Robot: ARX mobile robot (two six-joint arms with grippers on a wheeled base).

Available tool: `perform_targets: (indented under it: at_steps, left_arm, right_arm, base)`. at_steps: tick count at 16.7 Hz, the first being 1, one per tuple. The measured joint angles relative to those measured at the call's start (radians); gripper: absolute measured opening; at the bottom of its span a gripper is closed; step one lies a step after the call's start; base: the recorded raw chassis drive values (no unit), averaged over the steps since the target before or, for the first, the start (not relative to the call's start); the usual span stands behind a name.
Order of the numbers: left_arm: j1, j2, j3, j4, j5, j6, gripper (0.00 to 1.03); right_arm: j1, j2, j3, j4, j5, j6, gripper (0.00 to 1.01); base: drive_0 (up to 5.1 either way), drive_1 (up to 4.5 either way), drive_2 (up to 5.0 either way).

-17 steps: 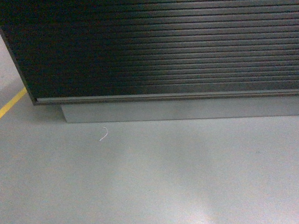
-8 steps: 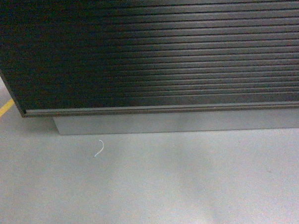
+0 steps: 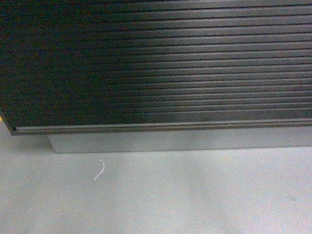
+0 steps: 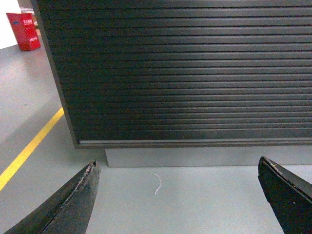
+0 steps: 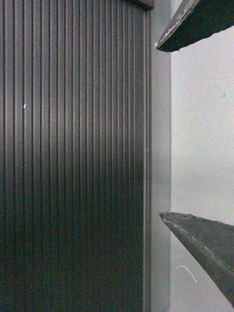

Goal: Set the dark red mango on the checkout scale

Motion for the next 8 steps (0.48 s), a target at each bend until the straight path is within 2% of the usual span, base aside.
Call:
perform_targets:
  at_steps: [8]
  left_arm:
    - [0.0,0.0,0.0,0.001,0.0,0.0,0.98]
  right_arm:
    - [0.0,0.0,0.0,0.0,0.0,0.0,0.98]
  base:
    - [0.0,2.26,-2.2]
